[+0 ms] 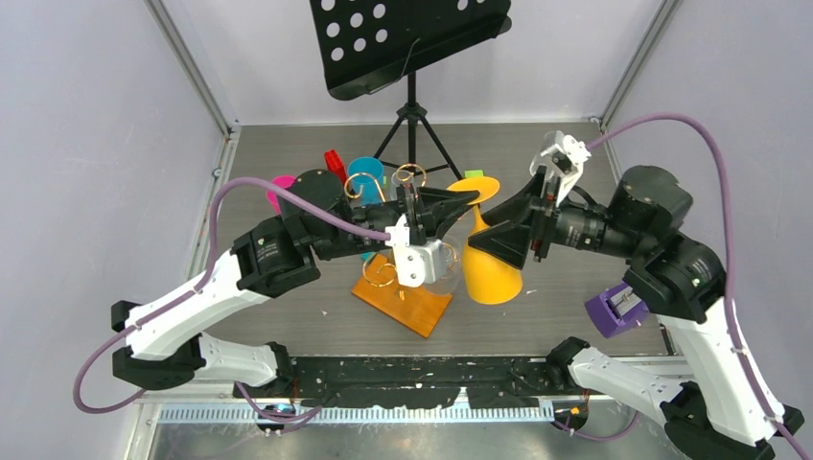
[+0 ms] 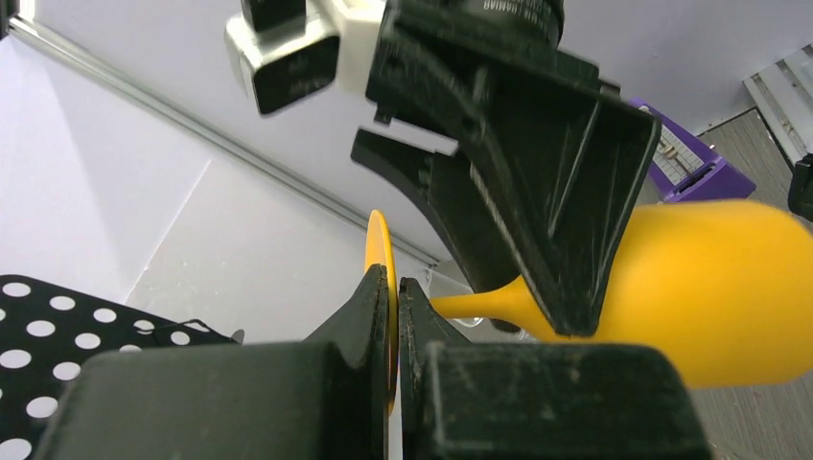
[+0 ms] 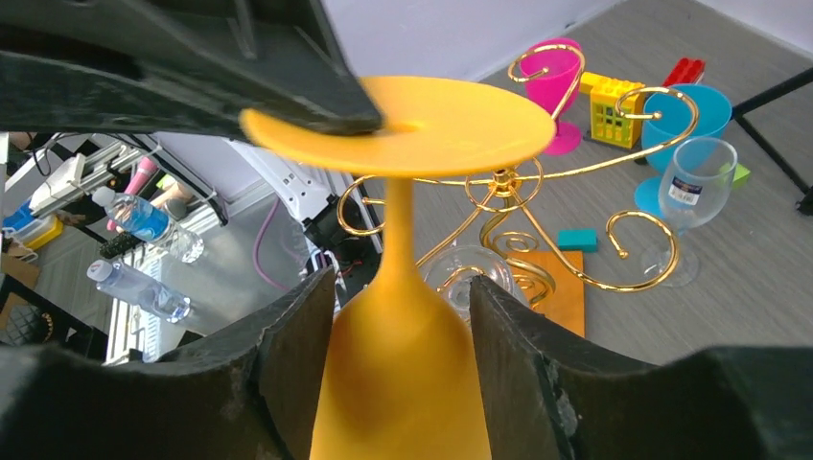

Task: Place the wine glass upside down on the wine glass rack

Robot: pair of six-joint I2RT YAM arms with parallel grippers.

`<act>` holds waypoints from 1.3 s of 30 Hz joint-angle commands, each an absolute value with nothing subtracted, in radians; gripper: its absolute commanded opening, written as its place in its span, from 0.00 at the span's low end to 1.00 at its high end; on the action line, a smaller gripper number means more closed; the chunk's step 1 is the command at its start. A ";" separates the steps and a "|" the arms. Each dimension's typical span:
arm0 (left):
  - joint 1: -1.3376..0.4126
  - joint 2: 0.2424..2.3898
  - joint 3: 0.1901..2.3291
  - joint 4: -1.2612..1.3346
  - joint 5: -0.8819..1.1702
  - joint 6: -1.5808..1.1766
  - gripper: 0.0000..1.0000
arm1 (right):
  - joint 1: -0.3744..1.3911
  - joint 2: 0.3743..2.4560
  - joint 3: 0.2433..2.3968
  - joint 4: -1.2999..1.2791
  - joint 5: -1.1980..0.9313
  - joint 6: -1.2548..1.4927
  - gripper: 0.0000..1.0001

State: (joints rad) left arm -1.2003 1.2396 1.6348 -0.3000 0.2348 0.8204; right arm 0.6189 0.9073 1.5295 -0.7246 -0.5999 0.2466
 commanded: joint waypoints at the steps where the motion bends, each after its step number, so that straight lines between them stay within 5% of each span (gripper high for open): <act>1: -1.212 1.228 1.634 -0.211 0.228 0.828 0.00 | 0.617 0.922 1.488 -0.638 -0.605 0.264 0.58; 5: -1.220 1.228 1.619 -0.200 0.219 0.831 0.00 | 0.618 0.926 1.458 -0.613 -0.611 0.275 0.47; 10: -1.221 1.215 1.589 -0.156 0.173 0.835 0.00 | 0.618 0.907 1.450 -0.610 -0.587 0.275 0.09; 13: -1.220 1.198 1.562 -0.107 0.119 0.814 0.03 | 0.618 0.892 1.460 -0.610 -0.558 0.279 0.05; 14: -1.220 1.193 1.565 -0.101 0.100 0.796 0.10 | 0.617 0.883 1.465 -0.612 -0.550 0.279 0.05; 18: -1.218 1.167 1.569 -0.071 -0.022 0.727 0.68 | 0.617 0.865 1.532 -0.655 -0.457 0.259 0.05; 22: -1.198 1.122 1.553 -0.063 -0.154 0.573 0.97 | 0.616 0.854 1.607 -0.733 -0.191 0.215 0.05; 28: -1.056 1.086 1.578 -0.322 -0.209 0.161 0.92 | 0.616 0.813 1.602 -0.774 0.168 0.149 0.05; 39: -1.008 1.032 1.404 -0.472 -0.233 -0.049 0.87 | 0.617 0.849 1.563 -0.790 0.201 0.119 0.05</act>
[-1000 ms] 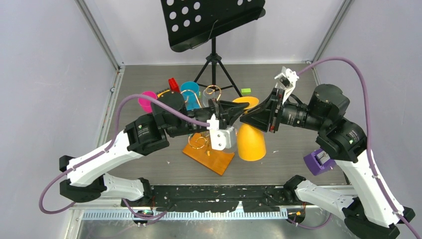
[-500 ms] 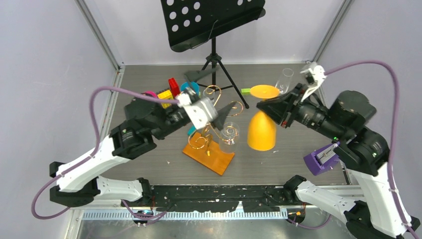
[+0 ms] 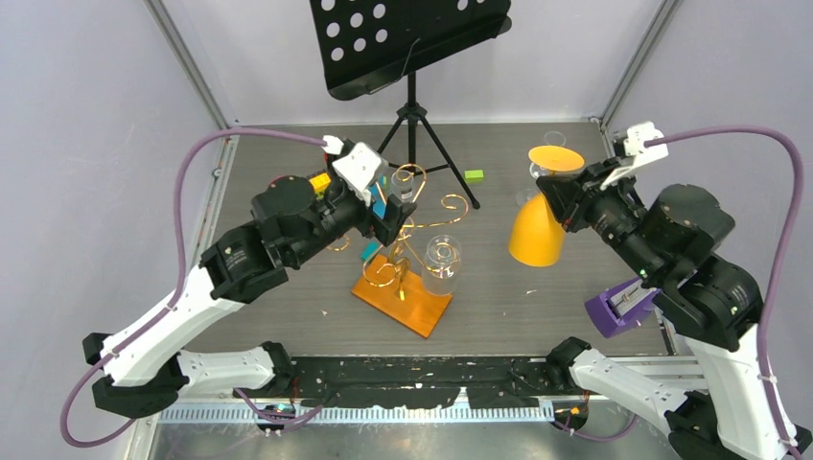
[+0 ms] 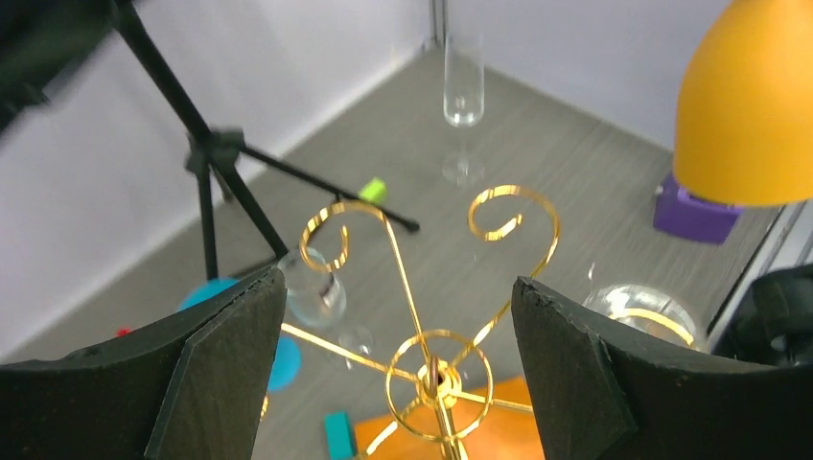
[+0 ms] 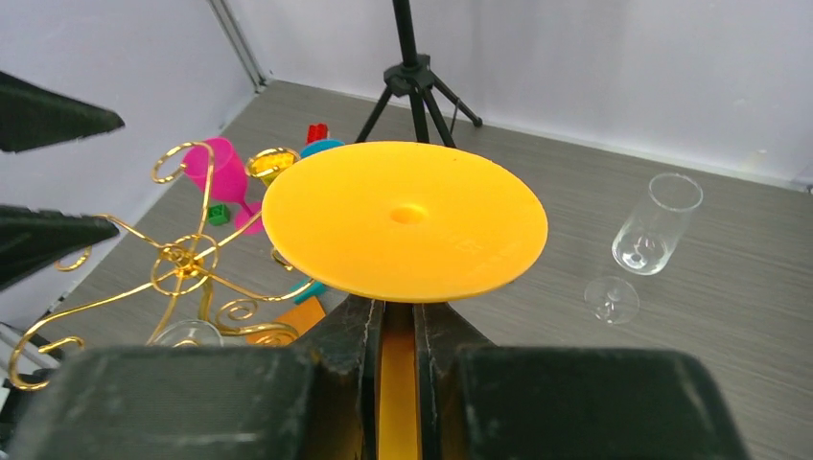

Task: Place the wine glass upside down on the wine glass rack

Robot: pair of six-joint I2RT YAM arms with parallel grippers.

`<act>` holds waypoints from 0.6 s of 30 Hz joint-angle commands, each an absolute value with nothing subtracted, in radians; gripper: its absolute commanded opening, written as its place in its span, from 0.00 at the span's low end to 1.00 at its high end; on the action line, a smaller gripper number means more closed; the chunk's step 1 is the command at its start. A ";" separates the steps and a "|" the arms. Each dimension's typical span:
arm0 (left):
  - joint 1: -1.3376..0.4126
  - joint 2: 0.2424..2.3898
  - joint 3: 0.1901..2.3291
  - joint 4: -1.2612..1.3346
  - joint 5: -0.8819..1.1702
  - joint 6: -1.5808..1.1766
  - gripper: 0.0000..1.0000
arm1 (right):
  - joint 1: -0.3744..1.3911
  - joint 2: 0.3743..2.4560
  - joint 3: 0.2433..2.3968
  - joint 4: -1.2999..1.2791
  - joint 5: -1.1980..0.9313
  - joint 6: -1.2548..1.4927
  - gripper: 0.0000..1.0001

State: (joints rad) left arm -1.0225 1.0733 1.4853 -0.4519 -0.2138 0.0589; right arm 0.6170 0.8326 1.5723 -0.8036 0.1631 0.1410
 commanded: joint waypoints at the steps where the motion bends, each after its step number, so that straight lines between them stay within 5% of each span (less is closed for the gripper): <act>1: -1.005 1.022 1.376 -0.456 -0.231 -0.065 0.86 | 0.616 0.847 1.557 -0.788 0.200 0.118 0.05; 18: -0.976 0.993 1.188 -0.350 -0.210 -0.107 0.64 | 0.616 0.833 1.507 -0.770 0.170 0.120 0.05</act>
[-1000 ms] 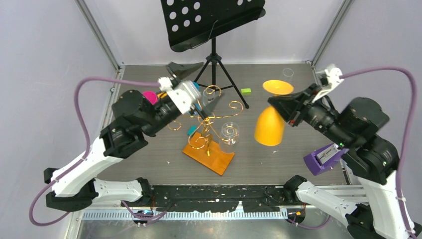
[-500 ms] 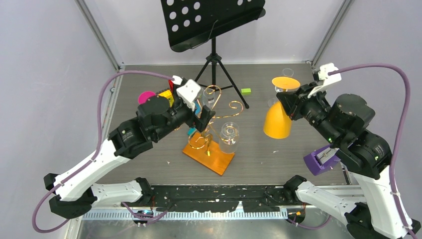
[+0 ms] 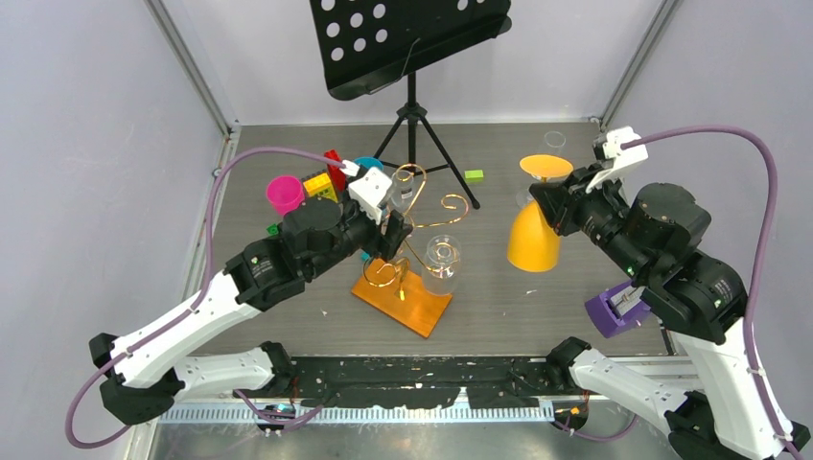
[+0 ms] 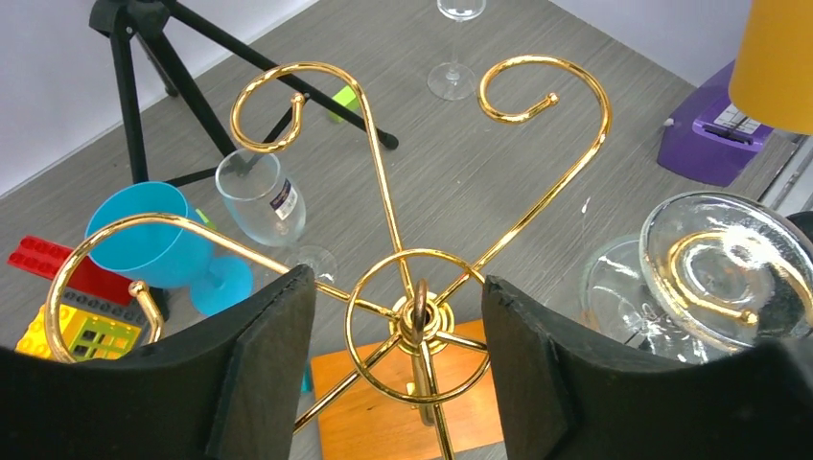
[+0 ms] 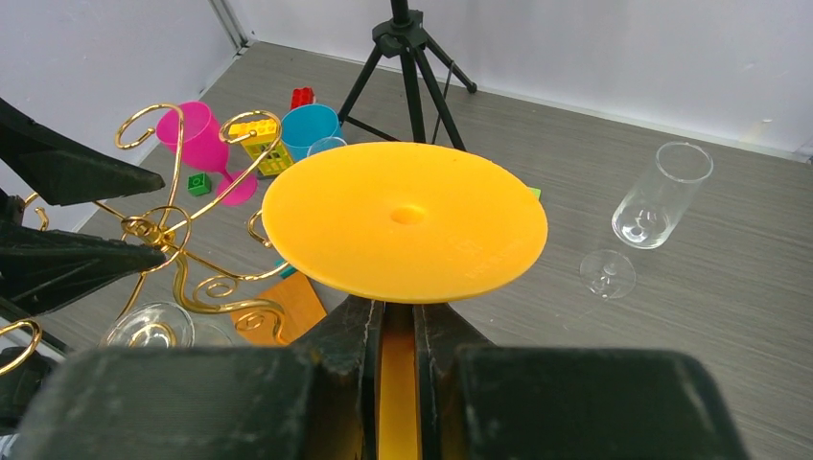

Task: Place the wine glass upside down on the wine glass rack

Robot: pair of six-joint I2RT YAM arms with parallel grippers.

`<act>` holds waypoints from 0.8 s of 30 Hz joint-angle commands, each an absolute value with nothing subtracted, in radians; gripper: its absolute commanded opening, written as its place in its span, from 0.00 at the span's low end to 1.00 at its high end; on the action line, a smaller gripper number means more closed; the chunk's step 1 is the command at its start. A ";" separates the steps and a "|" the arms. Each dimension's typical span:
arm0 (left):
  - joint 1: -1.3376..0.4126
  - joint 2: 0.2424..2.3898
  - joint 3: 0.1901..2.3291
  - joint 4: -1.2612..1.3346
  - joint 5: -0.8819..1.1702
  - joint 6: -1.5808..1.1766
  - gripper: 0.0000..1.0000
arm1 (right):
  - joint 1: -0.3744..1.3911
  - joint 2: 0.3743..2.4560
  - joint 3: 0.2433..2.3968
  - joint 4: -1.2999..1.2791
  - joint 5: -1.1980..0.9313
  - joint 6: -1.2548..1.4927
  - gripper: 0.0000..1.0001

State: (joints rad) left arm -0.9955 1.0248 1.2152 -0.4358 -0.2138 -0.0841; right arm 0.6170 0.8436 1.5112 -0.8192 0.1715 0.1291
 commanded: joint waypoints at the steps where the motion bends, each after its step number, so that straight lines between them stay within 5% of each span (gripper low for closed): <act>1: -0.970 0.987 1.179 -0.340 -0.205 -0.112 0.60 | 0.615 0.833 1.505 -0.768 0.169 0.119 0.05; 8: -0.939 0.965 1.152 -0.297 -0.171 -0.124 0.38 | 0.617 0.830 1.476 -0.747 0.169 0.107 0.05; 15: -0.934 0.979 1.159 -0.265 -0.195 -0.131 0.01 | 0.617 0.797 1.415 -0.692 0.095 0.071 0.05; 24: -0.934 1.079 1.278 -0.310 -0.357 -0.194 0.00 | 0.617 0.666 1.281 -0.530 -0.266 0.007 0.05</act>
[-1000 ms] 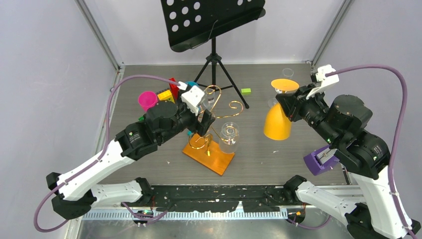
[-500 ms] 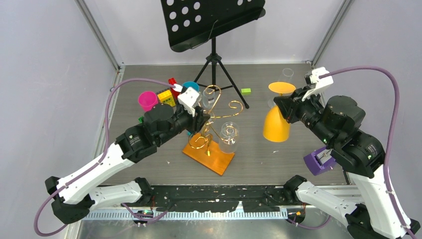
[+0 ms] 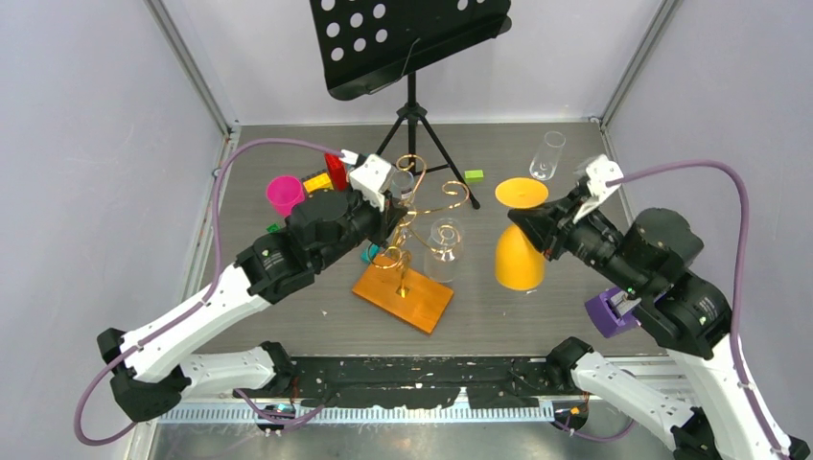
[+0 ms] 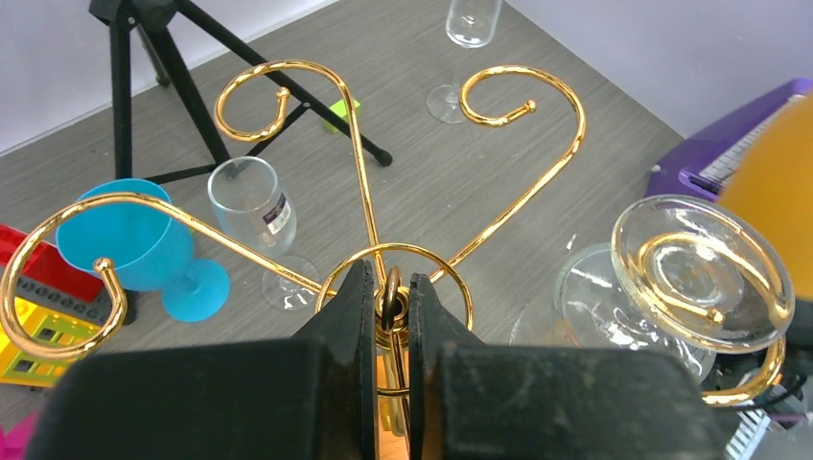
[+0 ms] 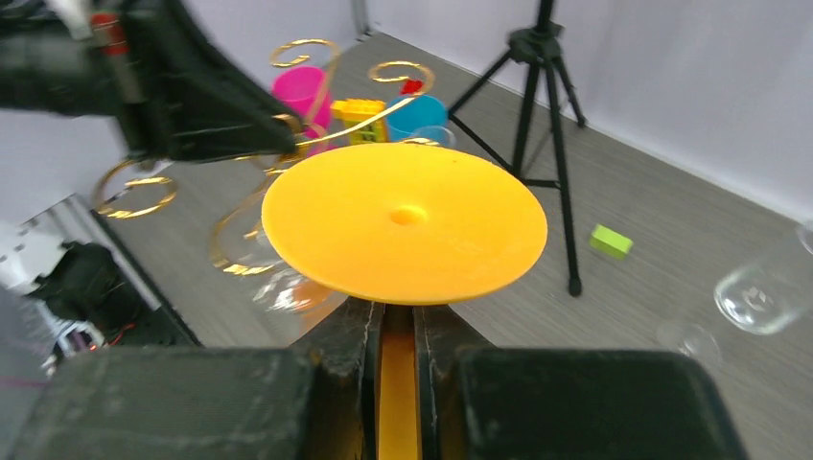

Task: Place the wine glass upside down on the wine glass rack

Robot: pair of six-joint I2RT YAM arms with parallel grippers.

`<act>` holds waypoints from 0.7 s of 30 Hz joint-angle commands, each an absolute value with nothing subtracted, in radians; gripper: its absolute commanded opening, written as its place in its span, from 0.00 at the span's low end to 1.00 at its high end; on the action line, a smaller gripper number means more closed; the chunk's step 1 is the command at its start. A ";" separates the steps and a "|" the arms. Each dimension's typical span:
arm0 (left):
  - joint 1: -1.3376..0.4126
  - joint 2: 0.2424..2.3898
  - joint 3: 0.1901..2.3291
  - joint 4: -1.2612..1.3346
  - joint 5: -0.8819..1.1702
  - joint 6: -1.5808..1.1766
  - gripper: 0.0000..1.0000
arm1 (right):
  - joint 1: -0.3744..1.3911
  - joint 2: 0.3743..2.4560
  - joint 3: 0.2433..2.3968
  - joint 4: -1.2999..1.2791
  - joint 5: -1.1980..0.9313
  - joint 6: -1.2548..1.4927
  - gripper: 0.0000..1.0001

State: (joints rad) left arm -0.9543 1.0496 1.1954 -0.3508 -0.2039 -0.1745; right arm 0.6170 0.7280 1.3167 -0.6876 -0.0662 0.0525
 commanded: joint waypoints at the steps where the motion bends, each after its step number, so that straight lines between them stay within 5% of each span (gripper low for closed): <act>1: -0.933 1.088 1.287 -0.314 -0.370 -0.205 0.00 | 0.617 0.646 1.261 -0.518 -0.293 -0.008 0.05; 7: -0.934 1.111 1.320 -0.329 -0.383 -0.250 0.00 | 0.616 0.613 1.175 -0.420 -0.574 -0.041 0.05; 21: -0.934 1.049 1.210 -0.255 -0.162 -0.218 0.11 | 0.616 0.613 1.080 -0.361 -0.602 -0.048 0.05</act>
State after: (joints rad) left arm -0.9508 1.0885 1.2171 -0.3431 -0.1848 -0.2344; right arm 0.6170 0.6151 1.0855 -0.4309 -0.5697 -0.0296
